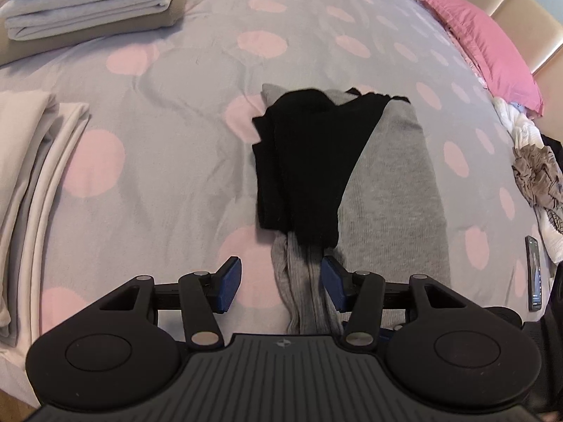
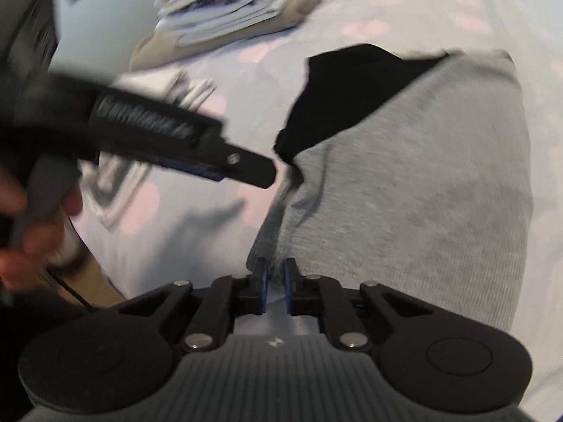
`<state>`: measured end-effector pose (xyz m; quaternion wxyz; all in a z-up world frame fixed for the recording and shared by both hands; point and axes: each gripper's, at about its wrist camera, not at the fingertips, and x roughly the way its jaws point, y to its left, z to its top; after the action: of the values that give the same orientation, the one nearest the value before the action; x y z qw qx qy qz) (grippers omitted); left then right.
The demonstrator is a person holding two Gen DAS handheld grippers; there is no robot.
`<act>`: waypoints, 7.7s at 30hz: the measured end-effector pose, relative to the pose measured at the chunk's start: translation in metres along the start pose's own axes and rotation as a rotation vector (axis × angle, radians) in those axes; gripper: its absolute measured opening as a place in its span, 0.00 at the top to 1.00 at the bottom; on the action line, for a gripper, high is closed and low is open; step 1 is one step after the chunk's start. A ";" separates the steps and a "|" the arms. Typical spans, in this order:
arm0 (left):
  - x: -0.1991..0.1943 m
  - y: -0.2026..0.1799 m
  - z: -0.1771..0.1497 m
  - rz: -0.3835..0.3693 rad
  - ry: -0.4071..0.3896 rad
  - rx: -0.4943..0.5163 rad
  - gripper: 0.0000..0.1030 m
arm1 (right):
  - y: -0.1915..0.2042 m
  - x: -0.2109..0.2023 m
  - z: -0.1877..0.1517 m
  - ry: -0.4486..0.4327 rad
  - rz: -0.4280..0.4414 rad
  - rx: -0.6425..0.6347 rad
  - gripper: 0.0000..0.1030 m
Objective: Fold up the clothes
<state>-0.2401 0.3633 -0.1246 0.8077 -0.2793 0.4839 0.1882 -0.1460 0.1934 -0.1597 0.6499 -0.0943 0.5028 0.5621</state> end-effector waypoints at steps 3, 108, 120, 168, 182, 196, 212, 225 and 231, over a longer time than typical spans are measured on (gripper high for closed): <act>-0.004 -0.002 0.003 -0.005 -0.019 0.006 0.53 | -0.007 -0.012 0.007 -0.024 0.080 0.100 0.91; -0.002 0.003 0.055 -0.089 -0.346 0.035 0.87 | -0.099 -0.051 0.144 -0.244 -0.130 -0.008 0.82; -0.116 0.026 0.011 0.037 -0.604 -0.030 0.88 | 0.005 -0.073 0.172 -0.358 -0.004 -0.228 0.82; -0.168 0.292 -0.039 0.542 -0.488 -0.652 0.87 | 0.320 0.242 0.283 0.051 0.254 -0.790 0.51; -0.155 0.265 -0.008 0.540 -0.414 -0.470 0.88 | 0.275 0.198 0.274 0.017 0.315 -0.775 0.80; -0.136 0.258 -0.009 0.628 -0.307 -0.407 0.89 | 0.271 0.241 0.273 0.066 0.209 -0.672 0.83; -0.111 0.215 0.013 0.513 -0.152 -0.209 0.88 | 0.233 0.223 0.244 0.094 0.112 -0.759 0.87; -0.144 0.161 0.021 0.566 -0.261 -0.156 0.69 | 0.229 0.130 0.249 0.082 0.054 -0.728 0.69; -0.176 0.116 0.026 0.555 -0.368 -0.179 0.52 | 0.227 0.064 0.245 0.060 0.037 -0.685 0.57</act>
<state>-0.3700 0.4631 0.0099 0.7717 -0.1680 0.3693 0.4898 -0.2079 0.4819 0.0093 0.5551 -0.3143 0.3053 0.7070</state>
